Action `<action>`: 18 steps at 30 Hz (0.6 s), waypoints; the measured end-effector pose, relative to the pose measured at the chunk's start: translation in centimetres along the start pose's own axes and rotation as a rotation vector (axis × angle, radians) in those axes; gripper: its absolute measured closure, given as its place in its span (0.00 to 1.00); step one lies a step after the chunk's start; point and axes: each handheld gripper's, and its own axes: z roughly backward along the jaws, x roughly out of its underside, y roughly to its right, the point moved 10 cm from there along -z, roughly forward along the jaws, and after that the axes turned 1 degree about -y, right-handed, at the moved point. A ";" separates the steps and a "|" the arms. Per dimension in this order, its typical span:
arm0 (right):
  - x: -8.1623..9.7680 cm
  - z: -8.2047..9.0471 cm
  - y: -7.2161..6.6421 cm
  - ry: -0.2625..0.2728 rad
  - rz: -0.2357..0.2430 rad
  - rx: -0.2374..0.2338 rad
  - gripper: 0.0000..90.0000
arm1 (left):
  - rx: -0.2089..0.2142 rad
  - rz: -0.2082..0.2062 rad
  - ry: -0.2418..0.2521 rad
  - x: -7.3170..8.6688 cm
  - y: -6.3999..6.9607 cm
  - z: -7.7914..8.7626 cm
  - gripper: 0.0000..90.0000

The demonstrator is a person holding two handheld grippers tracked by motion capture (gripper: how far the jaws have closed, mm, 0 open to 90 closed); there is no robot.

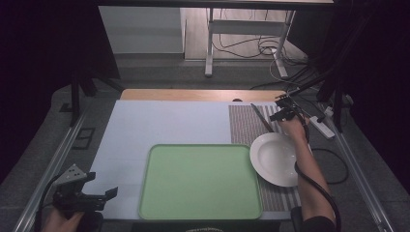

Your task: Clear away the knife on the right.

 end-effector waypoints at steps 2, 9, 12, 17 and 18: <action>-0.2 0.0 -0.7 -0.011 -0.008 -0.026 0.65 | 0.000 -0.002 -0.001 0.0 0.0 0.0 0.00; -0.4 -1.2 -2.1 -0.046 0.016 0.006 0.12 | -0.001 -0.004 -0.001 0.0 0.0 0.0 0.00; -0.1 -2.0 -2.4 -0.074 0.031 0.022 0.05 | -0.002 -0.006 -0.001 0.0 0.0 0.0 0.00; 0.5 -2.6 -2.2 -0.114 0.039 0.042 0.12 | -0.002 -0.008 -0.002 0.0 0.0 0.0 0.00; 0.6 -2.6 -2.1 -0.123 0.044 0.043 0.18 | -0.001 -0.008 -0.003 0.0 0.1 0.0 0.00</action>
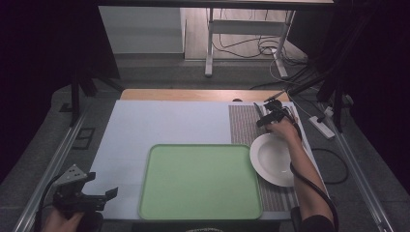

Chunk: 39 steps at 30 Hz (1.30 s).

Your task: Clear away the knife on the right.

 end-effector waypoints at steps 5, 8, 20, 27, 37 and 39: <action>0.0 0.6 0.1 0.005 0.017 -0.041 0.58 | -0.001 0.000 -0.002 0.0 0.0 0.0 0.00; 0.1 0.8 0.0 0.005 0.044 -0.061 0.82 | -0.003 -0.001 -0.002 0.0 0.0 0.0 0.00; 0.1 1.3 0.8 0.007 0.102 -0.033 0.86 | -0.004 0.000 -0.002 0.0 0.0 0.0 0.00; 0.3 2.6 3.2 0.061 0.064 -0.016 0.86 | 0.000 0.006 0.004 0.0 0.0 0.0 0.00; 0.3 5.2 4.6 0.113 0.031 -0.027 0.86 | 0.002 0.008 0.005 0.0 0.0 0.0 0.00; 0.1 5.7 4.1 0.123 0.032 -0.043 0.86 | 0.002 0.008 0.005 0.0 0.0 0.0 0.00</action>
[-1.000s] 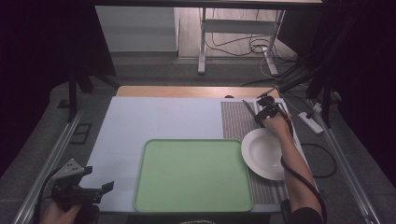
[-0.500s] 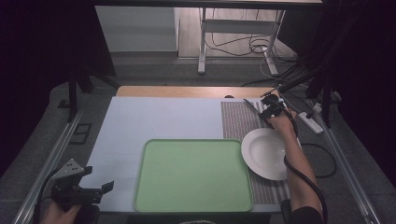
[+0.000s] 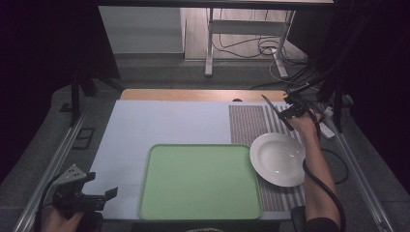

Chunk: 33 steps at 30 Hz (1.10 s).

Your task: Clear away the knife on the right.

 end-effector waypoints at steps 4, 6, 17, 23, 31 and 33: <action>-0.2 0.5 -1.3 0.001 0.013 -0.025 0.86 | 0.003 0.002 0.004 0.0 0.0 0.0 0.00; -0.3 0.6 -1.8 0.002 0.017 -0.031 0.86 | 0.005 0.004 0.005 0.0 0.0 0.1 0.00; 0.2 1.8 -7.2 -0.011 0.063 -0.094 0.86 | 0.013 0.010 0.012 0.0 -0.1 0.1 0.00; 0.9 1.9 -9.4 -0.017 0.078 -0.119 0.86 | 0.012 0.009 0.011 0.0 -0.1 0.1 0.00; 2.2 2.8 -11.6 -0.033 0.104 -0.131 0.86 | 0.011 0.000 0.008 0.0 0.0 0.1 0.00; 2.5 3.1 -12.4 -0.025 0.118 -0.143 0.86 | 0.010 -0.001 0.007 0.0 0.0 0.1 0.00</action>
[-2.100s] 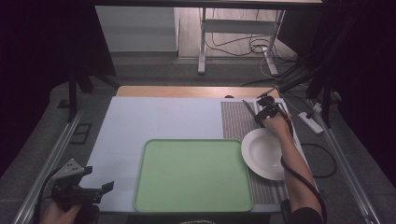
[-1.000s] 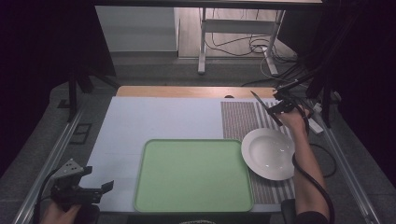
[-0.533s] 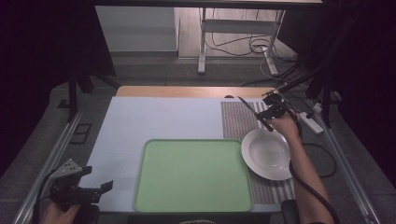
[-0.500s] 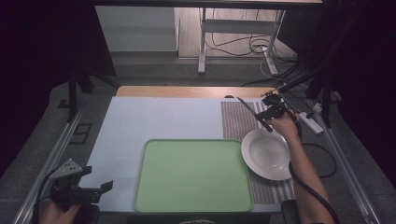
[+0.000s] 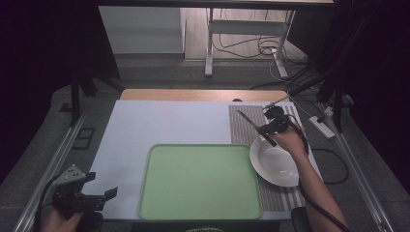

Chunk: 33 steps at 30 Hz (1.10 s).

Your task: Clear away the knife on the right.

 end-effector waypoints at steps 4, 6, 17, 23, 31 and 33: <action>0.8 0.5 -2.1 -0.003 0.034 -0.021 0.86 | 0.001 0.002 0.002 0.0 0.0 0.0 0.00; 1.1 0.7 -2.8 -0.007 0.046 -0.023 0.86 | 0.002 0.003 0.001 0.0 0.0 0.0 0.00; 3.1 1.6 -7.2 -0.005 0.088 -0.067 0.86 | 0.003 0.004 0.001 0.0 0.0 0.0 0.00; 4.0 1.9 -9.2 -0.004 0.106 -0.079 0.86 | 0.002 0.003 0.001 0.0 0.0 0.0 0.00; 5.4 2.2 -12.6 0.000 0.153 -0.118 0.86 | 0.002 -0.001 -0.002 0.0 0.0 0.0 0.01; 6.1 2.2 -13.7 -0.013 0.172 -0.124 0.86 | 0.002 -0.002 -0.002 0.0 0.0 0.0 0.01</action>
